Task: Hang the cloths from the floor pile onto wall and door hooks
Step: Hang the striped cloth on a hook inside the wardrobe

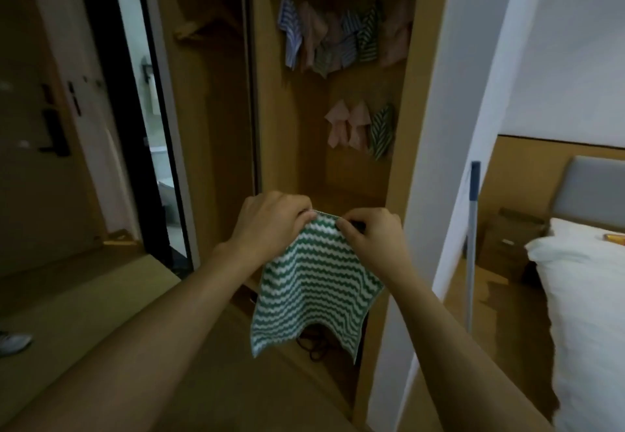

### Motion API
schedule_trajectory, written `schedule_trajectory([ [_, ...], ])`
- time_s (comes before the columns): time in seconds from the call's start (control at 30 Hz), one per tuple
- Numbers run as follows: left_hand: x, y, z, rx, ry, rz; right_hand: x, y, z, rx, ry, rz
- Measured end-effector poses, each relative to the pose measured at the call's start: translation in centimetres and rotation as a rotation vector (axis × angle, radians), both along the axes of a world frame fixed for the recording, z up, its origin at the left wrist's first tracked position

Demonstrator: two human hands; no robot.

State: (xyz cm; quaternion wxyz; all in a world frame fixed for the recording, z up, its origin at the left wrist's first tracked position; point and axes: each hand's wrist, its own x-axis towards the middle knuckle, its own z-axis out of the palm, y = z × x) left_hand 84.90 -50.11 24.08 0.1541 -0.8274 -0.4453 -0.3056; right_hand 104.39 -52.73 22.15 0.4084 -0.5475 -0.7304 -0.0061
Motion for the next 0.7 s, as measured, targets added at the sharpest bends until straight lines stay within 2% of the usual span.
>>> schedule_trajectory([
  [0.27,0.6,12.4,4.6,0.049,-0.068,0.094,1.2,13.7,5.4,0.089,0.040,0.159],
  [0.5,-0.6,21.4,7.3,0.087,-0.133,0.124,-0.2,23.8,8.4,0.127,0.006,0.166],
  [0.7,-3.2,29.5,9.8,0.099,-0.213,0.072,-3.2,32.7,11.7,0.178,-0.026,0.153],
])
